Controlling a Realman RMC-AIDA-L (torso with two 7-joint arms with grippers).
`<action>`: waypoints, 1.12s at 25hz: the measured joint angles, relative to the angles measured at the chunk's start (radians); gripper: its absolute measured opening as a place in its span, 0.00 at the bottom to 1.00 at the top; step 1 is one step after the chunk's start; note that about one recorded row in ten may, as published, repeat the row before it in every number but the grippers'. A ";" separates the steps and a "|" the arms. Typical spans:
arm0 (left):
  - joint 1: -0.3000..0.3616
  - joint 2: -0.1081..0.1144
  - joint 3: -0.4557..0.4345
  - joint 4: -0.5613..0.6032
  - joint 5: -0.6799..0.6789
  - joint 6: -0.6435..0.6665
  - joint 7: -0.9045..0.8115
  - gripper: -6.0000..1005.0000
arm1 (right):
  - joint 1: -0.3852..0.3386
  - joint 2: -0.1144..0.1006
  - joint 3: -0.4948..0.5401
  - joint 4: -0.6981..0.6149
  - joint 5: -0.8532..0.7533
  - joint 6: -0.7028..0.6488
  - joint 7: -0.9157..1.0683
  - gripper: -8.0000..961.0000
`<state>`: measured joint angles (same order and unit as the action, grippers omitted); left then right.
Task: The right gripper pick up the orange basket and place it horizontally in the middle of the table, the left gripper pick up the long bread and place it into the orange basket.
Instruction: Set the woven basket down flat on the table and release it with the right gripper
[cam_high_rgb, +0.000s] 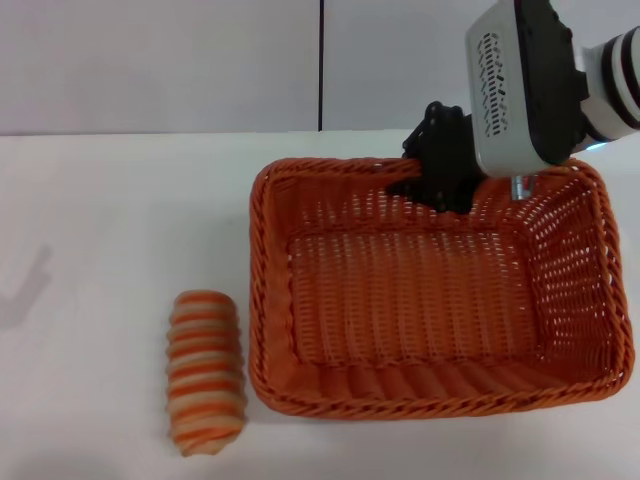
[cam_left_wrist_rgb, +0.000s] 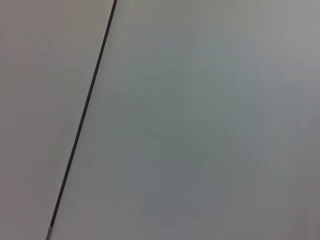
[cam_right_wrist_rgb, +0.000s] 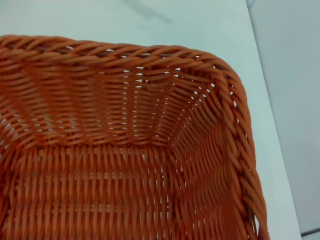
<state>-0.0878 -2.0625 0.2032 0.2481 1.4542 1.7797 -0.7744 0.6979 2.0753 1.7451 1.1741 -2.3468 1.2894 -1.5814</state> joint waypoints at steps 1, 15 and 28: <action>0.000 0.000 0.000 0.000 0.000 0.000 0.000 0.82 | 0.000 0.000 -0.006 -0.002 0.004 -0.006 -0.003 0.19; 0.000 -0.001 0.002 -0.003 0.004 0.000 0.000 0.82 | 0.004 0.002 -0.046 -0.041 0.054 -0.053 0.032 0.20; 0.002 -0.001 0.003 -0.003 0.008 0.000 0.000 0.82 | -0.026 0.003 -0.047 -0.024 0.096 -0.097 0.035 0.43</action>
<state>-0.0859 -2.0632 0.2061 0.2454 1.4627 1.7795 -0.7745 0.6722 2.0786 1.6981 1.1504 -2.2505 1.1928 -1.5467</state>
